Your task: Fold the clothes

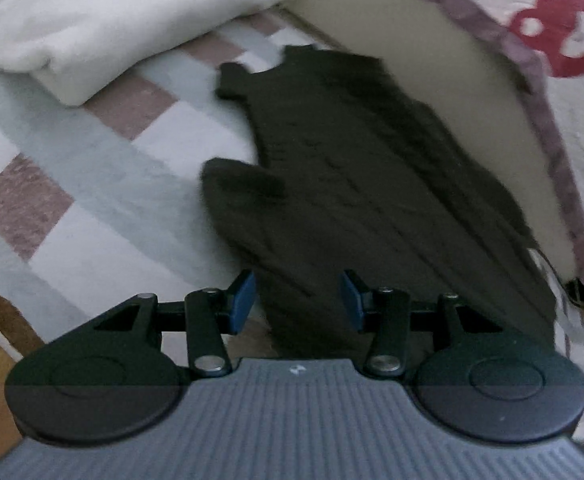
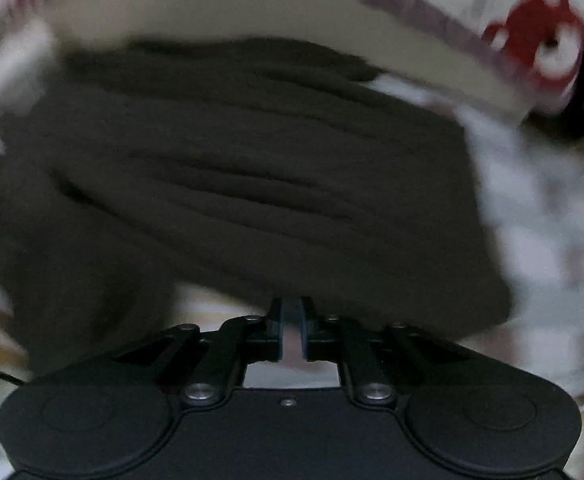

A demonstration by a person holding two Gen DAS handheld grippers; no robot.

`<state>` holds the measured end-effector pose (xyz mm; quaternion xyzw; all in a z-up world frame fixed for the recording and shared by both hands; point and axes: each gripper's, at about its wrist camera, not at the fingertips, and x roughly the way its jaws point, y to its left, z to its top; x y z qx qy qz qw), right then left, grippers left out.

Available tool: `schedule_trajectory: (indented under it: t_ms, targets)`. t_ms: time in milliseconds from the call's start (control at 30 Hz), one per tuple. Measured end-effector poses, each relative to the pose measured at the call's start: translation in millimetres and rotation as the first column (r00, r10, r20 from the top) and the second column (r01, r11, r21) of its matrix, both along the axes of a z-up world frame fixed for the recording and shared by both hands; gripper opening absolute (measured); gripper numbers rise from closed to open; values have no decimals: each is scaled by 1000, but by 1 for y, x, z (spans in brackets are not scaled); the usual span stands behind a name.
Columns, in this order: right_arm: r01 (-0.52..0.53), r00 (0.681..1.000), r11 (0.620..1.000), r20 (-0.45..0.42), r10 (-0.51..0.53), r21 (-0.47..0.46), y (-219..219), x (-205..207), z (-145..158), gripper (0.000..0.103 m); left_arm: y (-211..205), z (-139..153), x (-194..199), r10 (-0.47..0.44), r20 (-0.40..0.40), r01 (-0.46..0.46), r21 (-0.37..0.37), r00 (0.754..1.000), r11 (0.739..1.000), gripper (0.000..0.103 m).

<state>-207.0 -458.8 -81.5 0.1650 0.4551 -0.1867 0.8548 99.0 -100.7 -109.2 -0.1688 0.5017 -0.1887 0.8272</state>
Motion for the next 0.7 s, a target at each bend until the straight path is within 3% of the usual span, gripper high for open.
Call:
schedule_trajectory:
  t_ms: [33, 67, 167, 333, 367, 467, 533, 567, 600, 633, 700]
  targets:
    - [-21, 998, 994, 62, 15, 109, 4, -1, 1, 33, -2, -2, 4, 2, 2, -2, 7, 1000, 1000, 48]
    - [-49, 992, 981, 121, 27, 188, 11, -1, 3, 50, -4, -4, 8, 4, 3, -4, 17, 1000, 1000, 48]
    - [-164, 972, 968, 198, 125, 193, 49, 20, 11, 68, -12, -5, 13, -4, 8, 3, 64, 1000, 998, 48]
    - [-291, 951, 954, 126, 281, 70, 112, 70, -5, 79, -24, -7, 7, -20, 42, 14, 124, 999, 992, 55]
    - [-298, 951, 953, 97, 292, 58, 118, 82, -13, 87, -27, -8, 6, -24, 49, 17, 139, 998, 990, 55]
    - [-296, 955, 954, -51, 294, -47, 128, 102, -37, 89, -24, -13, 5, -16, 36, 11, 141, 999, 990, 55]
    - [-281, 959, 954, -60, 276, -101, 124, 94, -32, 78, -18, -17, 6, 2, 7, -2, 117, 1000, 993, 55]
    - [-270, 963, 955, -50, 266, -124, 120, 87, -25, 55, -15, -18, 6, 5, -2, -4, 108, 1000, 994, 55]
    - [-259, 966, 955, -39, 256, -146, 115, 80, -19, 25, -12, -19, 6, 7, -9, -6, 100, 1000, 995, 55]
    - [-248, 969, 954, -28, 247, -169, 111, 73, -12, 13, -10, -20, 6, 6, -11, -5, 96, 1000, 995, 55]
    - [-225, 973, 951, -4, 229, -213, 103, 58, 1, 14, -7, -21, 5, 9, -7, -9, 92, 1000, 996, 55]
